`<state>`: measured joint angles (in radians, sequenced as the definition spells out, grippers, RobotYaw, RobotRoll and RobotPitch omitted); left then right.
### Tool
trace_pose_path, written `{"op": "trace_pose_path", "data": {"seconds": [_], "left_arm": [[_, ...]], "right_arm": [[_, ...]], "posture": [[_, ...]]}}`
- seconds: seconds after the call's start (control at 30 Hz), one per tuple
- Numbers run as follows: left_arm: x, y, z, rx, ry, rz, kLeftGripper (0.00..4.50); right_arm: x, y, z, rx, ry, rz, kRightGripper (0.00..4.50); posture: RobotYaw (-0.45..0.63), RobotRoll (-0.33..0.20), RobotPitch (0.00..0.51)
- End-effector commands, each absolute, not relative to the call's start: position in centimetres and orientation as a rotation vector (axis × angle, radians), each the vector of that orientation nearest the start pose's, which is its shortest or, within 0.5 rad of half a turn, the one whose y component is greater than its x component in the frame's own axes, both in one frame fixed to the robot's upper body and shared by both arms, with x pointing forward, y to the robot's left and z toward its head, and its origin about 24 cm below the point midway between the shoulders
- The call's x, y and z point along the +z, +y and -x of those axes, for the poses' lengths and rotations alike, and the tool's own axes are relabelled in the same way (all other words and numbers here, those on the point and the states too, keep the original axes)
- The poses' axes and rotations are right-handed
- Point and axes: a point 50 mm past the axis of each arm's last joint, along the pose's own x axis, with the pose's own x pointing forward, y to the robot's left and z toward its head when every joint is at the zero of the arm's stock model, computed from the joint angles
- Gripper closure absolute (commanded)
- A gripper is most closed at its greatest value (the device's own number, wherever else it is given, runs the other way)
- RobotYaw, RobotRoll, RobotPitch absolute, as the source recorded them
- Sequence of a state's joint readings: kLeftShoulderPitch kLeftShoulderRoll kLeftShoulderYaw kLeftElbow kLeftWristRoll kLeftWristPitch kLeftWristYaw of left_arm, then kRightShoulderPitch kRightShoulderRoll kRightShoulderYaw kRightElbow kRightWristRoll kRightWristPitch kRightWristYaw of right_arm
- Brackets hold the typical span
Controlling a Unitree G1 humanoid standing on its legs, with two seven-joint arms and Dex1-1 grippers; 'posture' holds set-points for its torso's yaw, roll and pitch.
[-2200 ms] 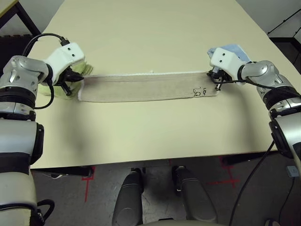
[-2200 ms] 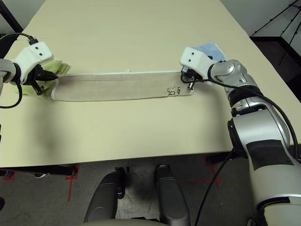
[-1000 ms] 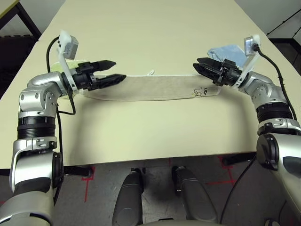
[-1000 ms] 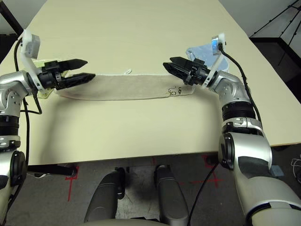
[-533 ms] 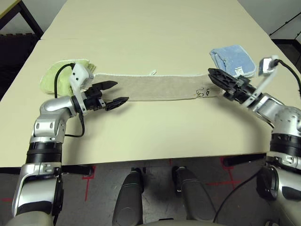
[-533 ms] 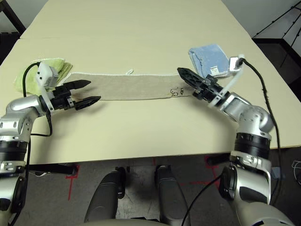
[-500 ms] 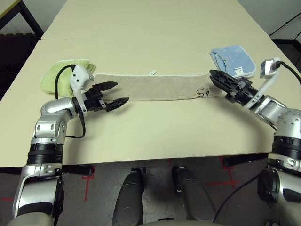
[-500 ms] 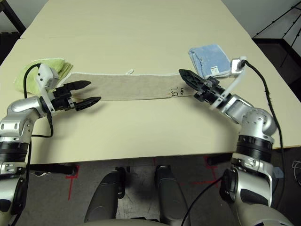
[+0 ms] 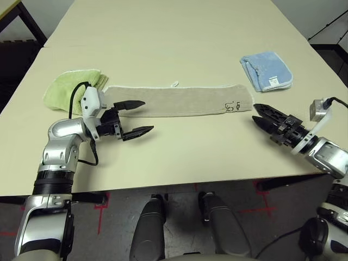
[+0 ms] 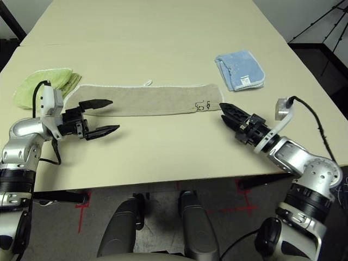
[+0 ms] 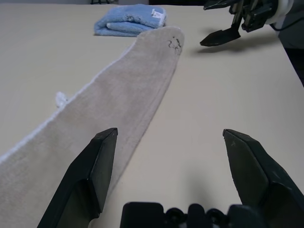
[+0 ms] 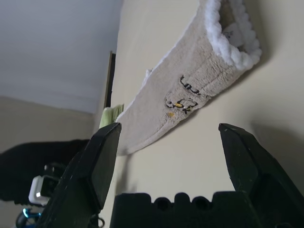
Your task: Fold the towel and set it aside.
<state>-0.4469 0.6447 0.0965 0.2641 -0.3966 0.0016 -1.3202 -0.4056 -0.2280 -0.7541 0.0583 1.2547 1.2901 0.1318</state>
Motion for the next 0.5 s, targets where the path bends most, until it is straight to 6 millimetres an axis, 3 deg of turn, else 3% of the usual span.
{"op": "trace_pose_path", "data": {"seconds": [0.03,0.5], "left_arm": [[15.4,23.1,-28.9,-1.203,-0.085,-0.357,0.00],[15.7,23.5,-28.7,-1.216,-0.062,-0.400,0.00]], "right_arm": [[11.7,-22.8,-27.4,0.462,0.287,-1.151,0.01],[11.0,-22.8,-28.7,0.303,0.237,-1.204,0.01]], "posture": [[-0.02,0.000,0.211],[-0.02,0.000,0.212]]}}
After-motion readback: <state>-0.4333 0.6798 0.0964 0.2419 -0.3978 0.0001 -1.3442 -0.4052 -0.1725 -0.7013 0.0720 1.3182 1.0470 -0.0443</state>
